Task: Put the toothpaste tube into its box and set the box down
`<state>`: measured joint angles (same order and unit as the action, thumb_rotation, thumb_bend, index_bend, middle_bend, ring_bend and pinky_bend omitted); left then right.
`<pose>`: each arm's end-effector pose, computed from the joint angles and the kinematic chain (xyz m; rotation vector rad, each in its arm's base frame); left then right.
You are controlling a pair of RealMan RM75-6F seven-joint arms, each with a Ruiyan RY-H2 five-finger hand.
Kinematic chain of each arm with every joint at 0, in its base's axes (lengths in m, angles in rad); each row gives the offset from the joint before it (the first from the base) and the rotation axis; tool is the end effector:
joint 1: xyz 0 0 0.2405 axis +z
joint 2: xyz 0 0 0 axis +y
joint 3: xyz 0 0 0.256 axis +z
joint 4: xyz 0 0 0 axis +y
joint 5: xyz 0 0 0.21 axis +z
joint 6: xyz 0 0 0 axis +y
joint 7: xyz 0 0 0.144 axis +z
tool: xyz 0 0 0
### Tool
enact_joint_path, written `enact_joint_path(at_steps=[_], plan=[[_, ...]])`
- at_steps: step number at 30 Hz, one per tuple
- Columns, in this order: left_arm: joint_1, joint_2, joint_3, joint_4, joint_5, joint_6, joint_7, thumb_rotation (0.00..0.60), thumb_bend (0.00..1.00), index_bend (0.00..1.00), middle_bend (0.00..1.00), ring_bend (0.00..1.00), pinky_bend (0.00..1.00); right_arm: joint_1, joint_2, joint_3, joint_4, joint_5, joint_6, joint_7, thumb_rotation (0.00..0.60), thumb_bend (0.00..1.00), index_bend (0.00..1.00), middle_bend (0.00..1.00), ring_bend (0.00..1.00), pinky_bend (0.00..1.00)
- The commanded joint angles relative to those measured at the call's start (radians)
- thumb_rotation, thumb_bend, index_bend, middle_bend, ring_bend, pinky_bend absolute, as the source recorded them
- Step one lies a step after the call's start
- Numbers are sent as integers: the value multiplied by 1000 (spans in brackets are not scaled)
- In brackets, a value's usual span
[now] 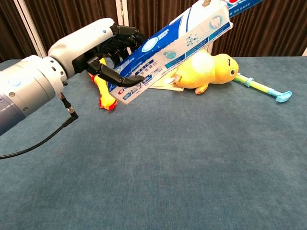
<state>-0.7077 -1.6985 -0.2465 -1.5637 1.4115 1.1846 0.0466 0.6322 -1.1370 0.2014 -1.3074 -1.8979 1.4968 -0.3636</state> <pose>-0.0637 0.3074 -0.0172 -1.7380 -1.0765 -1.5749 -0.1570 -0.3360 0.1781 1.7288 0.3825 1.0420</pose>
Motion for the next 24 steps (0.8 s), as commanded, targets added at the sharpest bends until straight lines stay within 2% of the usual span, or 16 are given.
enact_joint_path(at_steps=[1,15,24], plan=[[-8,-11,-13,-15,-31,-14,23,600,410,365,533,490,528,1,3,-2,-2,-3,2,-1,600,611,898,724,671,697],[-46,-43,-75,-108,-152,-37,154,600,410,361,533,491,528,-1,20,-18,-7,-20,15,-7,600,612,899,724,671,697],[-87,-79,-114,-131,-230,-50,236,600,410,361,533,490,530,-3,20,-23,-11,-27,29,-4,600,611,898,724,671,697]])
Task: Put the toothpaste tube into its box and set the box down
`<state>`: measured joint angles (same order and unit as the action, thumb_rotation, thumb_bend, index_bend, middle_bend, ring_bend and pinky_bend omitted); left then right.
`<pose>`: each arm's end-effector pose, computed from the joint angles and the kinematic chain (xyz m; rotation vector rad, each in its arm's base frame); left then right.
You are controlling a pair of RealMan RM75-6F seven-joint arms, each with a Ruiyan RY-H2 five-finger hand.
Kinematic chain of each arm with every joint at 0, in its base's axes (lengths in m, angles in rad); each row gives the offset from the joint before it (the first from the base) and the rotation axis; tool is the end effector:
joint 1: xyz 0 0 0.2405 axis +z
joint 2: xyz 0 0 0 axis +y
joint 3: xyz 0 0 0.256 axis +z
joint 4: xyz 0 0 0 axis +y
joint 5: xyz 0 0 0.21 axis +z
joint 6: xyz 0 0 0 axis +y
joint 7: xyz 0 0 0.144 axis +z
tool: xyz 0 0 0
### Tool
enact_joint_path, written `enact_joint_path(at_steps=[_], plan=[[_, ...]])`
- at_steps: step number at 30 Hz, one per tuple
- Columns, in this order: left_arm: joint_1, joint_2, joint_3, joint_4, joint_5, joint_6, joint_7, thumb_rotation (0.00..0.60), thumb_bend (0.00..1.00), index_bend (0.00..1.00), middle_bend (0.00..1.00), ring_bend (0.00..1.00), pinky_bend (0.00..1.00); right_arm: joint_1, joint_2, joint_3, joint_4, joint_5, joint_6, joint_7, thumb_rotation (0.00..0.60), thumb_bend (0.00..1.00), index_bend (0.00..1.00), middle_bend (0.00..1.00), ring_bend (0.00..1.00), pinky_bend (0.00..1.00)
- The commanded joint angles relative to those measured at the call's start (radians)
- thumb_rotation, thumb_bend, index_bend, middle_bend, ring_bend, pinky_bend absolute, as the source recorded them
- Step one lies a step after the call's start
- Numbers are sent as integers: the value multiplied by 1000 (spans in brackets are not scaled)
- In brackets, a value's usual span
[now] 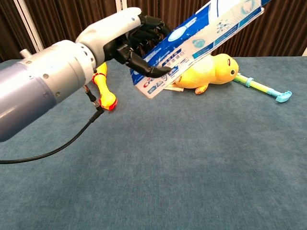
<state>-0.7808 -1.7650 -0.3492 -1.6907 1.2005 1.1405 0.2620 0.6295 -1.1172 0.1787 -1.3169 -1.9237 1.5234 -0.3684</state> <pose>-0.0125 0.3057 -0.0232 -1.7101 -1.1735 -1.5523 -0.1582 -0.3284 0.1803 1.7461 0.4161 1.0466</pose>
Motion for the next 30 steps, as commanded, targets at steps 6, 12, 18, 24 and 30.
enact_joint_path(at_steps=[6,12,18,24,30], plan=[[-50,-39,-34,-4,-53,-14,65,600,410,361,533,490,530,0,0,-4,1,-5,10,9,600,611,898,723,672,697],[-81,-56,-47,4,-81,-23,107,600,410,361,533,491,530,-1,1,-10,10,-14,21,18,600,611,899,724,671,697],[-113,-71,-81,12,-129,-22,146,600,410,363,534,491,530,-2,-1,-12,18,-19,36,34,600,611,899,724,671,697],[-138,-91,-98,50,-141,-7,160,600,410,362,535,491,532,-2,-2,-14,18,-33,58,46,600,612,898,724,671,697],[-157,-126,-101,112,-110,14,129,600,411,360,536,490,532,-10,-11,-1,20,-27,95,45,600,612,744,682,561,623]])
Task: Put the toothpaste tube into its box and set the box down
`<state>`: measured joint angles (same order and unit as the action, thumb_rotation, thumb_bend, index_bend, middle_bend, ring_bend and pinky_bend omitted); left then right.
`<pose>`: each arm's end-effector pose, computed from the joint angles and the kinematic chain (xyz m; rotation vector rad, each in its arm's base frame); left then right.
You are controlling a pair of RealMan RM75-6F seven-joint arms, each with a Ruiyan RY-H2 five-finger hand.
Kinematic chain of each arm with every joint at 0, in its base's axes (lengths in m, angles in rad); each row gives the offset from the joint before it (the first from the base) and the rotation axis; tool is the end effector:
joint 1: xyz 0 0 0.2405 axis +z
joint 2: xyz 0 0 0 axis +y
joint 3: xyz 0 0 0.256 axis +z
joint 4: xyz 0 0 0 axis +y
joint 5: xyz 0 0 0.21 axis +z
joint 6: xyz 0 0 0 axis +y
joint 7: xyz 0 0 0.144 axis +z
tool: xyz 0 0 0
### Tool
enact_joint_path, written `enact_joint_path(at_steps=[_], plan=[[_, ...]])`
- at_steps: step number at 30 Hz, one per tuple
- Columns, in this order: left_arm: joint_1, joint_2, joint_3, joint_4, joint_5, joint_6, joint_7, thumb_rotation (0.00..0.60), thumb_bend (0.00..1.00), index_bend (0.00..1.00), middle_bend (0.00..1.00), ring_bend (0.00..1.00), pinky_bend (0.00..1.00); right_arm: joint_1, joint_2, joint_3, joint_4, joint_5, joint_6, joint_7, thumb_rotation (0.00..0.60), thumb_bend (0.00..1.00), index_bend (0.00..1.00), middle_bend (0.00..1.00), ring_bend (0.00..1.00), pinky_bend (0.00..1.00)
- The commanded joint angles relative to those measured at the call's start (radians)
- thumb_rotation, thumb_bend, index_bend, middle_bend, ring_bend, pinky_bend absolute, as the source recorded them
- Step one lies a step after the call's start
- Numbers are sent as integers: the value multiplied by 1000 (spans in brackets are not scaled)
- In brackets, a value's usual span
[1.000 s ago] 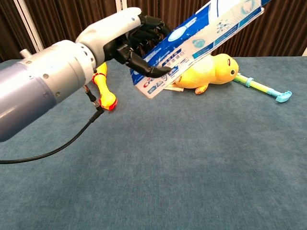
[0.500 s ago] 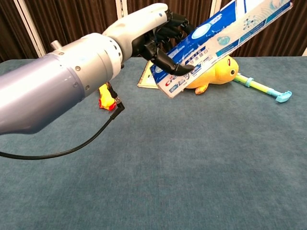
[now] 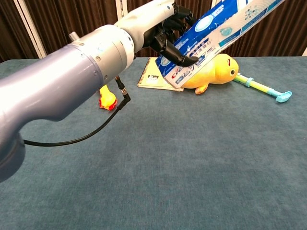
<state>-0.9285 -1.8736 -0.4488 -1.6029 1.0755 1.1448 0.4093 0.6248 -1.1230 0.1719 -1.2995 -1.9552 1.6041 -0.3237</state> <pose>0.0352 0.3230 -0.0374 -1.7010 -1.1024 -1.5353 -0.1566 -0.3198 0.1848 1.7290 0.4338 1.1386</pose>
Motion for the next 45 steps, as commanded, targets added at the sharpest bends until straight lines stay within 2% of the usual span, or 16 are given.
enact_joint_path(at_steps=[1,5,11,20,30,35,45], plan=[[-12,-22,-1,33,25,14,-25,600,411,360,536,491,532,-8,-8,8,6,8,20,1,600,611,702,650,529,600],[-21,-33,11,64,70,27,-47,600,412,360,537,491,532,-22,-19,14,24,25,44,6,600,606,553,539,419,509],[-30,-36,29,102,136,37,-92,600,412,359,536,491,532,-40,-38,21,54,42,84,21,600,562,402,441,316,459],[-43,-50,35,136,158,38,-109,600,413,356,535,491,532,-50,-44,32,72,59,116,45,600,517,207,377,257,441],[-49,-66,29,162,174,58,-126,600,415,354,534,491,532,-55,-42,42,63,70,134,55,600,501,163,356,248,432],[-49,-91,-1,184,208,113,-203,600,422,343,529,491,531,-62,-43,45,59,78,146,60,600,502,163,355,248,432],[-63,-115,11,265,308,169,-316,600,423,333,523,488,529,-72,-46,48,63,85,163,77,600,502,163,355,248,432]])
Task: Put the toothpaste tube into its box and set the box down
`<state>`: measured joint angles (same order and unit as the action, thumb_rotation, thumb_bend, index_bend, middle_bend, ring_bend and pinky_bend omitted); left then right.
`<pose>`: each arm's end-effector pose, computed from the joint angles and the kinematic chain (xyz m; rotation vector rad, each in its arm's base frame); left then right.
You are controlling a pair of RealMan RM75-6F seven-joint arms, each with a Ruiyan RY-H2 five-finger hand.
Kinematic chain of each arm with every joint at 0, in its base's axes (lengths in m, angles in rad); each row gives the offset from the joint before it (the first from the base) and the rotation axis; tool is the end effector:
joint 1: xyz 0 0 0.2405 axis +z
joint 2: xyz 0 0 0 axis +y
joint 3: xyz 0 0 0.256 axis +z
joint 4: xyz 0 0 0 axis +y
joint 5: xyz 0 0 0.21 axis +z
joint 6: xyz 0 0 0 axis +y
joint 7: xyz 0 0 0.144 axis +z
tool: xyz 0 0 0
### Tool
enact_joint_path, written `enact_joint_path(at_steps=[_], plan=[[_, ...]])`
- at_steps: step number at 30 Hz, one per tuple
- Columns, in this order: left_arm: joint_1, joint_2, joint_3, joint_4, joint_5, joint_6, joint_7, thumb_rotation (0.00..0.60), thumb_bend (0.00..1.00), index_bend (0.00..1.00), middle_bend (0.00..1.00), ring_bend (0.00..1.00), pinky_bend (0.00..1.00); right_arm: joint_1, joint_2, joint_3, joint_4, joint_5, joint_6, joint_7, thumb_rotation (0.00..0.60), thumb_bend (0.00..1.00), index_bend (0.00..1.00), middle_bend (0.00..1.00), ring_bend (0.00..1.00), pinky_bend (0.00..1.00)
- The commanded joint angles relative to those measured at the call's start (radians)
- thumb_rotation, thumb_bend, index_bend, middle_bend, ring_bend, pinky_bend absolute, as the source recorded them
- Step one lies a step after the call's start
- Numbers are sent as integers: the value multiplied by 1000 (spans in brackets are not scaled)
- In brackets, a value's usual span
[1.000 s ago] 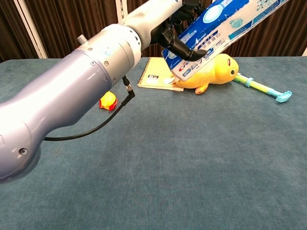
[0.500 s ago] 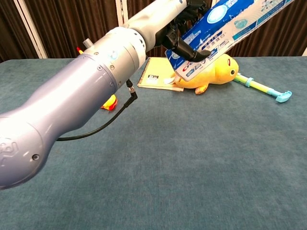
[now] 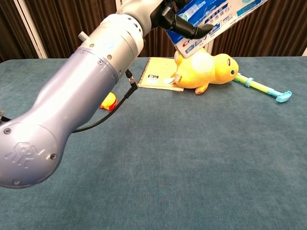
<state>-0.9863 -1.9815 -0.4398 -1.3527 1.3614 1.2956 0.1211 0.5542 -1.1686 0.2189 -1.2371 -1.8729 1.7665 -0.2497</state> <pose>0.0500 0.3296 -0.0382 -1.5739 -0.9376 -1.8566 -0.1760 -0.3112 0.2086 1.5253 0.3507 1.2488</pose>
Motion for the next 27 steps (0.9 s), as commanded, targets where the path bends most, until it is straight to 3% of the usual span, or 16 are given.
enact_joint_path(at_steps=[1,27], plan=[[-6,-8,2,20,32,25,-40,600,424,333,522,486,529,-2,0,1,2,5,1,4,600,502,163,355,248,432],[11,-26,23,101,137,146,-219,600,445,311,509,475,528,-21,-6,15,18,55,-5,0,600,501,147,331,222,415]])
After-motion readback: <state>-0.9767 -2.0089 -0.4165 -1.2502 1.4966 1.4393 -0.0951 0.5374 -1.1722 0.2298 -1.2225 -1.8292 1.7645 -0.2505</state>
